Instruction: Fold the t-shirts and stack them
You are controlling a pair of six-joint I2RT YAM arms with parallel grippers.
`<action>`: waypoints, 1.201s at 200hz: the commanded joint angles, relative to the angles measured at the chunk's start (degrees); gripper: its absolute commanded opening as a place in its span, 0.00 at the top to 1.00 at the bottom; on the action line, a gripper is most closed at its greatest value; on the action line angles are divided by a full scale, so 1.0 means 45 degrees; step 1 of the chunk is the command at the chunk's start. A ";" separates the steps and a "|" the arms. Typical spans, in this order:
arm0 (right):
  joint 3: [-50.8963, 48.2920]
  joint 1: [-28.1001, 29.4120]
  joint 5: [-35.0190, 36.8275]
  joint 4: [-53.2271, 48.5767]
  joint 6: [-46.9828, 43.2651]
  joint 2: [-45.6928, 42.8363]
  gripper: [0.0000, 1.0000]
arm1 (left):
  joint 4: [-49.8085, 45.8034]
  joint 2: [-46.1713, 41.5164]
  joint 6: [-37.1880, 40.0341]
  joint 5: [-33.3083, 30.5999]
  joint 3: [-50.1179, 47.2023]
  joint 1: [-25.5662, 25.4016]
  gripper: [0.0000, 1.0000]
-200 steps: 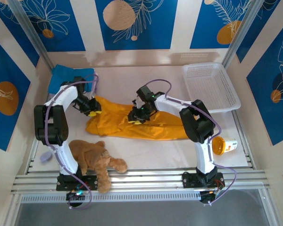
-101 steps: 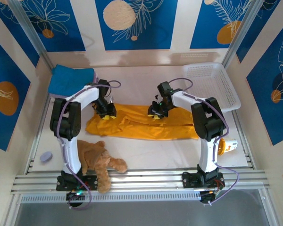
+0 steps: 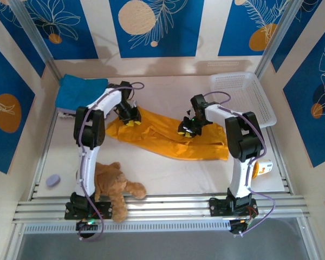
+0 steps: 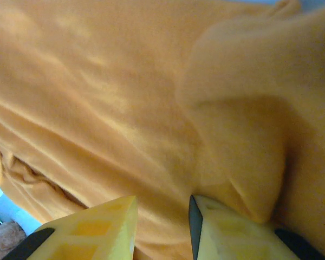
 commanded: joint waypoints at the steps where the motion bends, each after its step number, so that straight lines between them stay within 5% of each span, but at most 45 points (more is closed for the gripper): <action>1: -0.0334 -0.0141 0.0110 -0.0684 -0.0354 -0.0798 0.66 | -0.1244 0.1724 0.0159 -0.0536 0.2397 -0.0047 0.65; 36: -0.0751 -0.0420 0.0636 -0.0858 -0.0371 -0.1406 0.66 | -0.2153 0.3118 -0.0093 -0.0650 0.5422 0.0198 0.67; 131: -0.2113 -0.0774 0.1209 -0.1131 -0.0413 -0.1760 0.66 | -0.1169 0.3232 -0.1185 0.0295 0.4938 0.0793 0.67; 174: -0.2932 -0.0557 0.0028 -0.1164 -0.0178 -0.2289 0.67 | -0.0290 0.3205 -0.1793 0.0591 0.4786 0.0799 0.69; 240: -0.6080 0.1490 -0.1244 0.1766 0.4242 -0.5190 0.67 | 0.1687 0.3220 -0.3293 0.1907 0.4545 0.0781 0.68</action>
